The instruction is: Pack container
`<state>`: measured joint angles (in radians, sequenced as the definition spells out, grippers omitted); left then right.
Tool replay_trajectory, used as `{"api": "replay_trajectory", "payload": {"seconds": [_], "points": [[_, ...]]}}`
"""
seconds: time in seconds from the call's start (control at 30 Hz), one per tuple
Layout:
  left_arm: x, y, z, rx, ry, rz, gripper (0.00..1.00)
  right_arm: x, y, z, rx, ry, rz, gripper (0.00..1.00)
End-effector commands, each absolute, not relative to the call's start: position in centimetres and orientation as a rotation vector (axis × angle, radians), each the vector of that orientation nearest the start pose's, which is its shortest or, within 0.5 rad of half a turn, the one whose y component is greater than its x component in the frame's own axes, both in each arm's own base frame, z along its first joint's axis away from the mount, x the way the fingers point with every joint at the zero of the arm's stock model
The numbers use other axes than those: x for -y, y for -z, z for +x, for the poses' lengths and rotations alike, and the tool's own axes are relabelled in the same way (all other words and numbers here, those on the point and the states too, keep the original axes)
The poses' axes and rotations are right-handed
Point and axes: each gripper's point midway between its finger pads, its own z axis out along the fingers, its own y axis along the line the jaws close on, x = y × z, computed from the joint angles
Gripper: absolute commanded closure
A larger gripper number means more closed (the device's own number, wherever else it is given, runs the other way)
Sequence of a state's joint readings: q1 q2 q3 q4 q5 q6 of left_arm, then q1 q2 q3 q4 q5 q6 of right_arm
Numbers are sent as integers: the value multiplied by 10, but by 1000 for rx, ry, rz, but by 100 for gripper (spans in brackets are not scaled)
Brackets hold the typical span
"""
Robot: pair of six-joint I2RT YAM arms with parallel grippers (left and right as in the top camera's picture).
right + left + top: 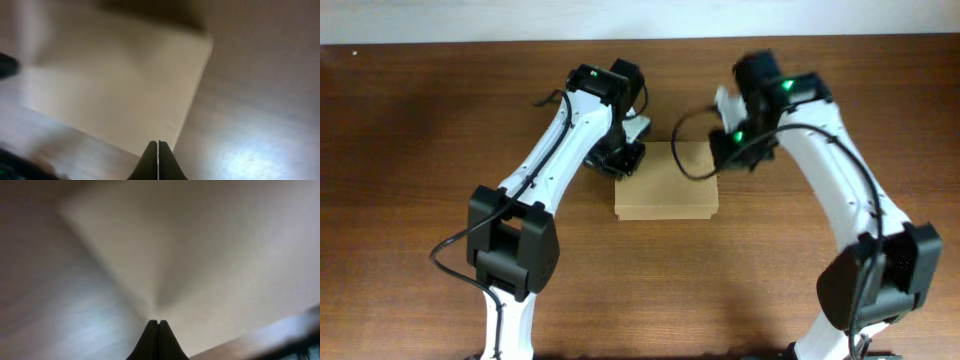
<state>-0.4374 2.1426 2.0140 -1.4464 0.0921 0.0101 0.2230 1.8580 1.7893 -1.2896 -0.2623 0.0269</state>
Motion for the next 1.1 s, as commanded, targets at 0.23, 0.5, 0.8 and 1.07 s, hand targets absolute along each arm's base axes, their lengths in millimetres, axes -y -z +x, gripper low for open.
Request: {"api": "replay_trajectory", "payload": {"seconds": [0.23, 0.5, 0.8, 1.07], "points": [[73, -254, 435, -2697, -185, 158, 97, -66, -246, 416, -2719, -264, -122, 96], [-21, -255, 448, -2690, -144, -151, 93, -21, -249, 429, -2681, -227, 16, 86], [-40, -255, 446, -2688, -159, -208, 0, -20, -249, 428, -2686, -225, 23, 1], [-40, -255, 446, -2689, -159, -208, 0, -20, -249, 428, -2686, -225, 23, 1]]}}
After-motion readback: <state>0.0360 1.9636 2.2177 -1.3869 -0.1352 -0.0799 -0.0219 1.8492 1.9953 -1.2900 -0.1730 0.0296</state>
